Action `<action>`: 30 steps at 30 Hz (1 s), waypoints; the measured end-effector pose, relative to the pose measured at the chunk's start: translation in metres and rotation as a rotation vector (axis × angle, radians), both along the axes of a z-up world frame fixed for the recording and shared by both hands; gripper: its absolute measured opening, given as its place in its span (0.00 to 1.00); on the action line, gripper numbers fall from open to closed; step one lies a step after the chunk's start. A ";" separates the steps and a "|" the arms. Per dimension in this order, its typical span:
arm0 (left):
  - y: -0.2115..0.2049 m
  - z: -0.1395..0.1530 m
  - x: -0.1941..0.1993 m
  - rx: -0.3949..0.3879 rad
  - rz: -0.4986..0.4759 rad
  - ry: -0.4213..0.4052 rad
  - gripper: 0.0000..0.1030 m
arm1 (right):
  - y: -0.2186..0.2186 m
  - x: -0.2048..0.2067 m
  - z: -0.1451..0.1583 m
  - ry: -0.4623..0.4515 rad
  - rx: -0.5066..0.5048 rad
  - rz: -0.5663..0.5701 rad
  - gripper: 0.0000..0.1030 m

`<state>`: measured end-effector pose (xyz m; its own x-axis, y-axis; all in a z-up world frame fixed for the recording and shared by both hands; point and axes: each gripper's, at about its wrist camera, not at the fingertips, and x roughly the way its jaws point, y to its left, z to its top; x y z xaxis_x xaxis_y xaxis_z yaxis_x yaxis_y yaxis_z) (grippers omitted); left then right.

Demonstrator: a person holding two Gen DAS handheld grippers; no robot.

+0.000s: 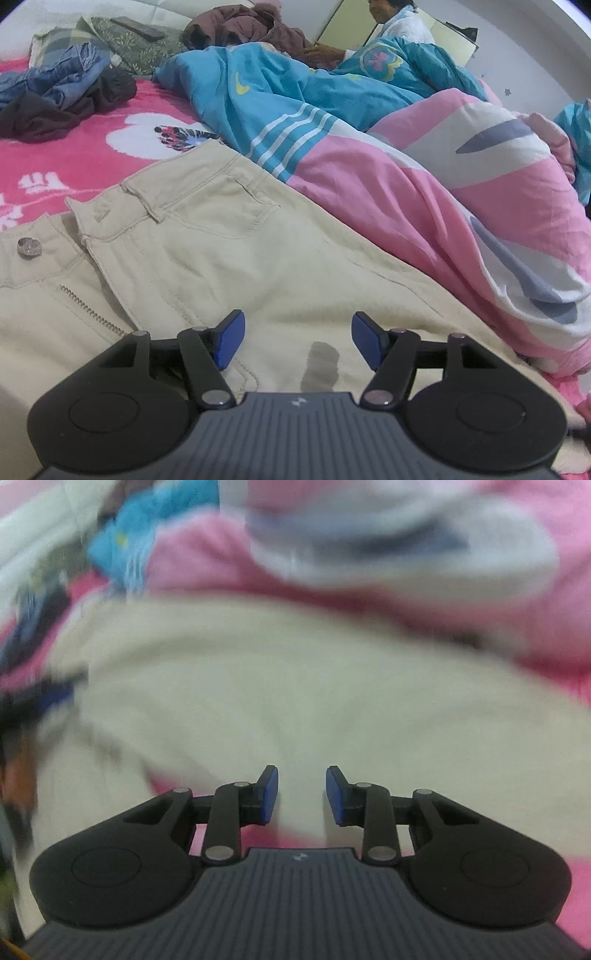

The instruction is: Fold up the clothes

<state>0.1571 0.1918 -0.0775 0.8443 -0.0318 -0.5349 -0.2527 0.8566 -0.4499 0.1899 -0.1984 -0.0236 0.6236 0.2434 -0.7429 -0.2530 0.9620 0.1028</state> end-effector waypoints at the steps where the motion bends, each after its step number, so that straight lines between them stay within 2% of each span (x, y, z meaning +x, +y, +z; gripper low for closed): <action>1: 0.001 0.000 0.000 -0.005 0.000 -0.001 0.64 | 0.007 0.013 0.003 -0.038 0.025 -0.009 0.29; 4: 0.003 0.000 0.000 -0.021 0.000 -0.003 0.64 | 0.029 0.059 -0.009 -0.074 0.136 0.005 0.29; 5: 0.004 -0.001 0.000 -0.026 0.000 -0.004 0.64 | 0.037 0.069 -0.019 -0.059 0.132 0.017 0.29; 8: 0.006 -0.001 0.001 -0.041 0.000 -0.006 0.64 | 0.059 0.072 -0.055 0.042 0.008 0.067 0.30; 11: 0.008 -0.001 0.001 -0.057 0.000 -0.008 0.66 | 0.062 0.027 -0.048 0.084 -0.005 0.137 0.31; 14: 0.006 0.000 0.001 -0.043 -0.003 -0.006 0.68 | 0.061 0.010 -0.032 0.153 0.027 0.169 0.32; 16: 0.006 0.000 0.001 -0.042 -0.004 -0.006 0.68 | 0.062 0.019 -0.021 0.100 0.016 0.141 0.32; 19: 0.015 0.002 -0.004 -0.082 0.003 -0.014 0.68 | 0.073 0.057 -0.016 0.023 0.091 0.061 0.32; 21: 0.023 0.002 -0.006 -0.113 0.019 -0.022 0.68 | 0.087 0.081 -0.027 0.035 0.148 0.051 0.32; 23: 0.029 0.003 -0.008 -0.127 0.039 -0.024 0.68 | 0.105 0.088 -0.044 0.115 0.161 0.085 0.33; 24: 0.032 0.003 -0.008 -0.133 0.048 -0.025 0.68 | 0.115 0.081 -0.048 0.130 0.131 0.121 0.33; 26: 0.036 0.004 -0.008 -0.144 0.066 -0.027 0.68 | 0.131 0.049 -0.043 0.096 0.036 0.211 0.33; 28: 0.041 0.004 -0.008 -0.155 0.084 -0.029 0.68 | 0.132 0.024 -0.031 0.142 0.054 0.277 0.32; 30: 0.041 0.005 -0.009 -0.145 0.087 -0.028 0.68 | 0.131 0.014 -0.017 0.126 0.045 0.304 0.32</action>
